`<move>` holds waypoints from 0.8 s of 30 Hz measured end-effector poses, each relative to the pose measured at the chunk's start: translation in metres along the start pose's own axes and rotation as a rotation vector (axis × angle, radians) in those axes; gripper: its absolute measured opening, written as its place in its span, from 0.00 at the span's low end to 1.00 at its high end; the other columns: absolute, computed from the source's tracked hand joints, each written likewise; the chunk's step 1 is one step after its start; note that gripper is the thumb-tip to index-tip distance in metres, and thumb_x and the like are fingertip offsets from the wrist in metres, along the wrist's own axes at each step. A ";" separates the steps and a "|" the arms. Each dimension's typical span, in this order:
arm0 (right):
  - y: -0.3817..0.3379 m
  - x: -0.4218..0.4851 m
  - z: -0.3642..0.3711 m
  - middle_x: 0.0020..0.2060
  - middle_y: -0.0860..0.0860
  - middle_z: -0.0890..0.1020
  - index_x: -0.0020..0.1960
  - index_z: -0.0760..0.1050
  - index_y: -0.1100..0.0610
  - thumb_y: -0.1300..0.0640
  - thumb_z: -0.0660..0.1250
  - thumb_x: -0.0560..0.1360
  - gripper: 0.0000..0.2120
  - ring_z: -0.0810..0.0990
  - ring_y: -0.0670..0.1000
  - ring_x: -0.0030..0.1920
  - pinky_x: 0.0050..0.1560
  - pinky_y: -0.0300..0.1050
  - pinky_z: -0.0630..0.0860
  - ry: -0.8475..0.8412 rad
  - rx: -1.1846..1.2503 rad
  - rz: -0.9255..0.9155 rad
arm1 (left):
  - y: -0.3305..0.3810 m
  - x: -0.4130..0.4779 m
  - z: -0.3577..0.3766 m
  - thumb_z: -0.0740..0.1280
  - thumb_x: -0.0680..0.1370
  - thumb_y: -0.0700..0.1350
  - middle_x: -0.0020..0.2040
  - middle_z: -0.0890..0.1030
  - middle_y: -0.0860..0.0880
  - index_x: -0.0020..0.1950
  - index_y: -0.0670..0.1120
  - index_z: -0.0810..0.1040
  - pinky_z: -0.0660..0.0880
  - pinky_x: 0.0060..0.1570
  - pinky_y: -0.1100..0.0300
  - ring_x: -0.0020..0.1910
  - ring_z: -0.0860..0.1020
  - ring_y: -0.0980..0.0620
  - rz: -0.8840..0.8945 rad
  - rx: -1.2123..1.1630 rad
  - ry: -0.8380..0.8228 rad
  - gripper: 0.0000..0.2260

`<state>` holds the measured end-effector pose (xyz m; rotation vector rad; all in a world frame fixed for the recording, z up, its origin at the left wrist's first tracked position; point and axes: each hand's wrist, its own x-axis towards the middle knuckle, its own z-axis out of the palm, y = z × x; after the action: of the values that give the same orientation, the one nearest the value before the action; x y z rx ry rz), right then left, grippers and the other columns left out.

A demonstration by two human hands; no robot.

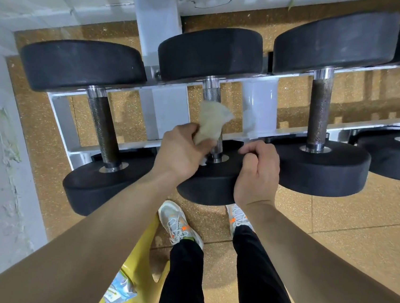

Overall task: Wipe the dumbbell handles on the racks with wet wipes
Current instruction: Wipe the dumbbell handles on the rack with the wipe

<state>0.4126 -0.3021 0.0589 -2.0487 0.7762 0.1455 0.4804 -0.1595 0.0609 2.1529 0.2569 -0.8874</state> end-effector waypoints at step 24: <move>-0.001 -0.001 0.000 0.44 0.48 0.75 0.41 0.73 0.52 0.57 0.53 0.71 0.10 0.70 0.49 0.50 0.50 0.26 0.62 -0.011 0.010 0.025 | 0.033 0.033 0.021 0.81 0.67 0.51 0.41 0.81 0.52 0.49 0.47 0.78 0.73 0.34 0.65 0.40 0.79 0.54 -0.181 -0.365 -0.117 0.18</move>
<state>0.4119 -0.3013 0.0600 -2.0275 0.7943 0.1662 0.5084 -0.2007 0.0484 1.7541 0.5197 -0.9810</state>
